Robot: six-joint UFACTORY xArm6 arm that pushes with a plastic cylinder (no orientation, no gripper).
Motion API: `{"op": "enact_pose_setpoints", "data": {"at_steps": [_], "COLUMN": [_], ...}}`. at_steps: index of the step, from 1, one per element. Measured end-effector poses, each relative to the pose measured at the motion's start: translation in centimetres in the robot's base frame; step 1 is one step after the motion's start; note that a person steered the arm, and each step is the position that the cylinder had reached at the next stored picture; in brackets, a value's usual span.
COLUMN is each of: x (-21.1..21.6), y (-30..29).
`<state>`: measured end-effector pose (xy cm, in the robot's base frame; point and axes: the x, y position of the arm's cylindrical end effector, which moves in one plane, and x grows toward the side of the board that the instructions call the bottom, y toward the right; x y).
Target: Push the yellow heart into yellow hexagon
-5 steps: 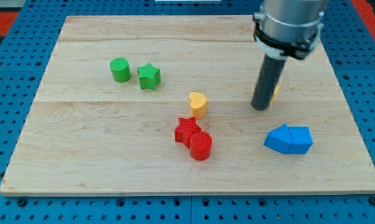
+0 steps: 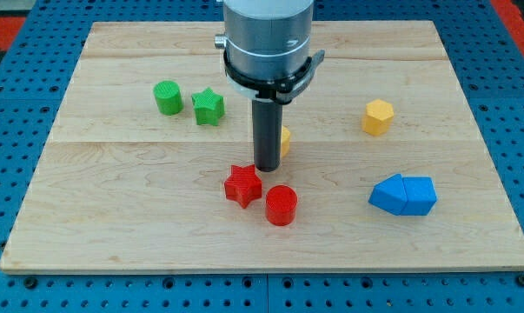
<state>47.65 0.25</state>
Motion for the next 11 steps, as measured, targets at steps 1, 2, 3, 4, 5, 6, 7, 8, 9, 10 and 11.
{"op": "enact_pose_setpoints", "data": {"at_steps": [1, 2, 3, 4, 5, 6, 7, 8, 9, 10, 11], "x": [-0.1, -2.3, -3.9, -4.8, -5.4, -5.8, -4.8, -2.0, 0.0, 1.5, 2.4], "y": [-3.4, -4.1, 0.0, 4.7, 8.7, 12.0, 5.3, -1.5, -6.6, -5.3, -2.4]}}
